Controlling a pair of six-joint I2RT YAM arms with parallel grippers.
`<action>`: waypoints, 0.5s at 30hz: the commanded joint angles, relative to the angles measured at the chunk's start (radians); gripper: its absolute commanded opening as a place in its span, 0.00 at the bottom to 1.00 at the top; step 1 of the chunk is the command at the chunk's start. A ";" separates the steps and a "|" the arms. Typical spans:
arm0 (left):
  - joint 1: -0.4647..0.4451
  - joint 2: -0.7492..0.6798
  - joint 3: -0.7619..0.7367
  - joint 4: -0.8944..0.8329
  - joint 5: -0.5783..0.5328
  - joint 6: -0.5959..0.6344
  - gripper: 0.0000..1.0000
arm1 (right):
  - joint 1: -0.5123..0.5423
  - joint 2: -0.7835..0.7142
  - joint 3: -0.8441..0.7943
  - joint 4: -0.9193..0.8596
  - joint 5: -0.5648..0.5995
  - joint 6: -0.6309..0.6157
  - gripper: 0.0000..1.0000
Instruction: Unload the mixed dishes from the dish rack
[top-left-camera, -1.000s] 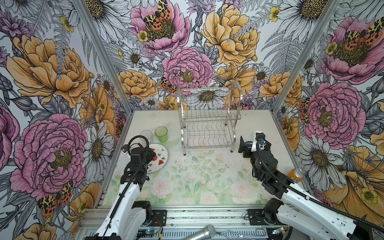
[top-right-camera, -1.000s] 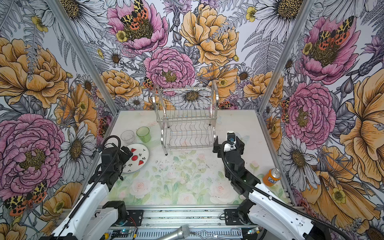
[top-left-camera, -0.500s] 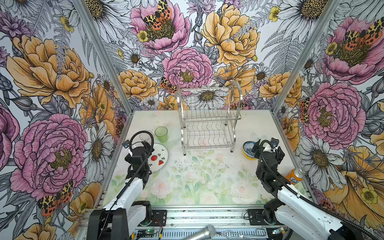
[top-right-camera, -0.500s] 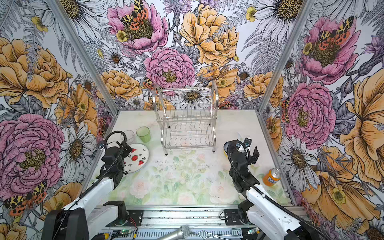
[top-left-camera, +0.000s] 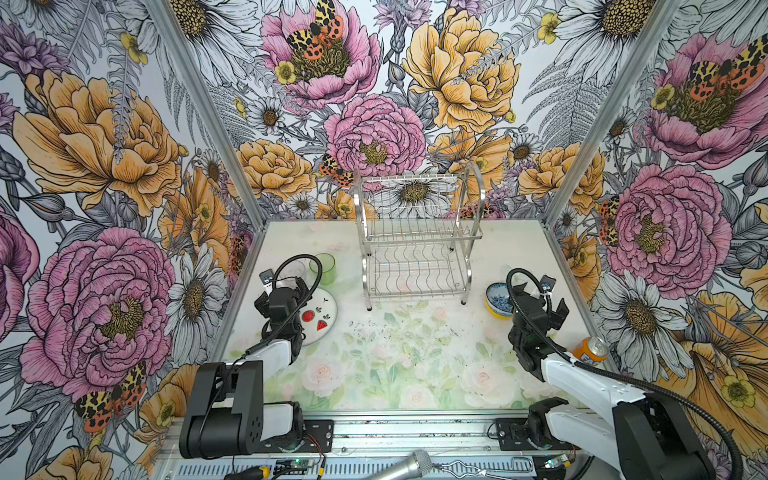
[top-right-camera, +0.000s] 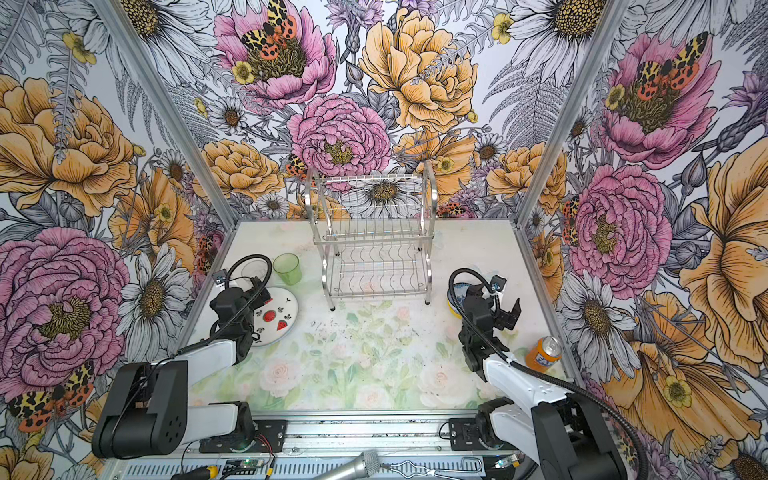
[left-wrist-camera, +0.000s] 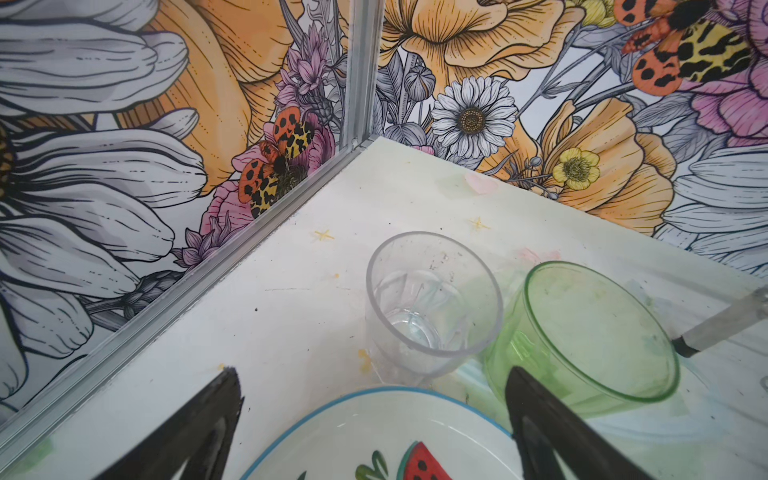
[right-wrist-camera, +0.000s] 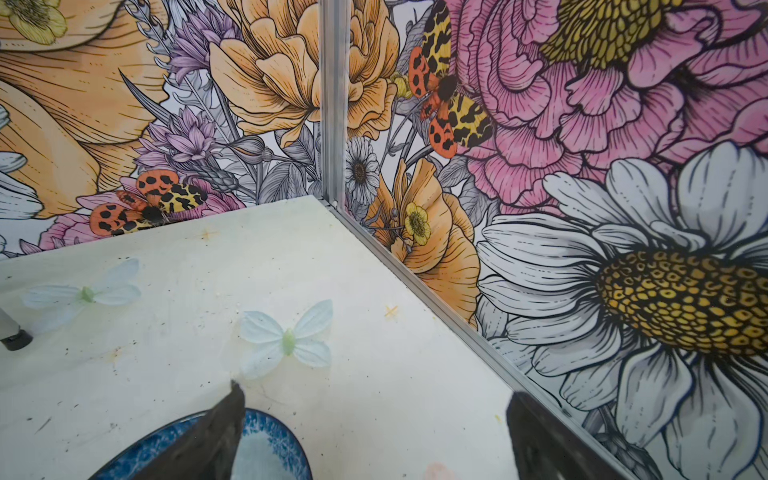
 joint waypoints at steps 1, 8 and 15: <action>0.008 0.023 -0.030 0.184 0.056 0.061 0.99 | -0.014 0.036 0.030 0.137 -0.010 -0.022 1.00; 0.005 0.159 -0.152 0.577 0.111 0.100 0.99 | -0.042 0.152 0.056 0.241 -0.025 -0.098 1.00; -0.017 0.243 -0.143 0.632 0.152 0.139 0.99 | -0.064 0.291 0.079 0.326 -0.066 -0.120 1.00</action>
